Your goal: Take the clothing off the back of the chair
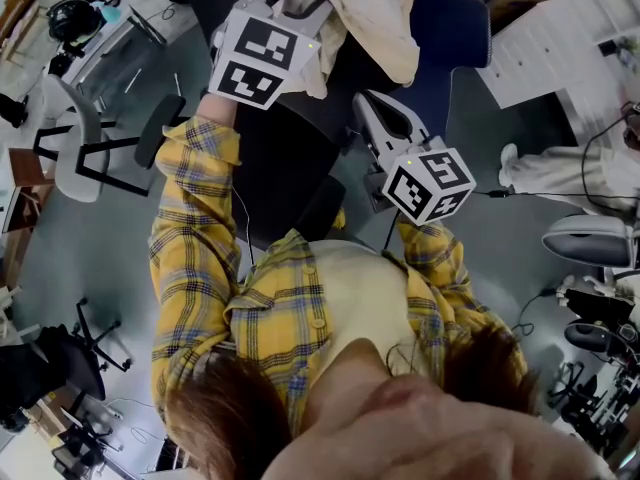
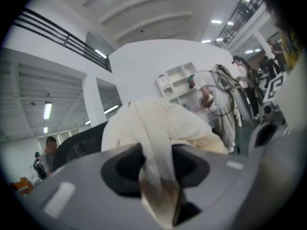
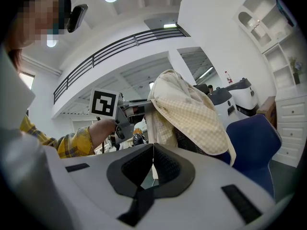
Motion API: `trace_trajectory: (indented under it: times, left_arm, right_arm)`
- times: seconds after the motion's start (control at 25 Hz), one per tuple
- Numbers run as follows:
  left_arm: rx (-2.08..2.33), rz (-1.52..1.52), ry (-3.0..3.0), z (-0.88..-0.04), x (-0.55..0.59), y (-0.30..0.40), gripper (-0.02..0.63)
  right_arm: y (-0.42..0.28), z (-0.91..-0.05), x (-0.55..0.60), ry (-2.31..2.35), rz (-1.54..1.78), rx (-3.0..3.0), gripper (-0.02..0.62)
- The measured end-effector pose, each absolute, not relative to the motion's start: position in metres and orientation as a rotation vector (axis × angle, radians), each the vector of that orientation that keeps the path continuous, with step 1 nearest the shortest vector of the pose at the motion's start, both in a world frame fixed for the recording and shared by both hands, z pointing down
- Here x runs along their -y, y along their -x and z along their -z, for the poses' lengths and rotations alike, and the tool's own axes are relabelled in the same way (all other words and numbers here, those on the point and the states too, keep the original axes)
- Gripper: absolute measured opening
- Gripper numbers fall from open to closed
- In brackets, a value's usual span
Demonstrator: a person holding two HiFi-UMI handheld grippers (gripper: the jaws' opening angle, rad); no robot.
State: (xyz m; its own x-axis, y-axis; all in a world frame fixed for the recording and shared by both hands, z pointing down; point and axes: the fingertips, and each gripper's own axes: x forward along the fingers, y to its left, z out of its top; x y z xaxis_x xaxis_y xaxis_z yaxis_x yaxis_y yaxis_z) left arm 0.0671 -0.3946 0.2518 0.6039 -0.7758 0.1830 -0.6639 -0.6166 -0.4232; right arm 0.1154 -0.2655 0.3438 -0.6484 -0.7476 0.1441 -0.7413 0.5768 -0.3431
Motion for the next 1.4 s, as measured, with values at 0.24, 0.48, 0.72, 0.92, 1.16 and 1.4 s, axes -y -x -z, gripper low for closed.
trace_trajectory:
  times: [0.24, 0.48, 0.72, 0.92, 1.16, 1.4]
  left_arm:
    - [-1.182, 0.403, 2.496, -0.243, 0.377, -0.068, 0.097]
    - [-1.140, 0.264, 2.506, -0.224, 0.350, -0.077, 0.084]
    - [-1.074, 0.122, 2.495, -0.198, 0.317, -0.083, 0.081]
    - [-1.064, 0.053, 2.498, -0.181, 0.294, -0.076, 0.081]
    - [-1.104, -0.013, 2.502, -0.176, 0.271, -0.058, 0.081]
    - [-1.151, -0.096, 2.524, -0.175, 0.242, -0.023, 0.081]
  right_arm:
    - [-0.115, -0.343, 0.256, 1.337, 0.576, -2.775, 0.012]
    - [-0.116, -0.339, 0.245, 1.365, 0.547, -2.764, 0.012]
    - [-0.113, -0.336, 0.233, 1.400, 0.522, -2.749, 0.012]
    - [-0.115, -0.332, 0.221, 1.449, 0.494, -2.729, 0.012]
    - [-0.112, -0.330, 0.208, 1.482, 0.473, -2.719, 0.012]
    - [-0.091, -0.333, 0.186, 1.487, 0.463, -2.727, 0.012]
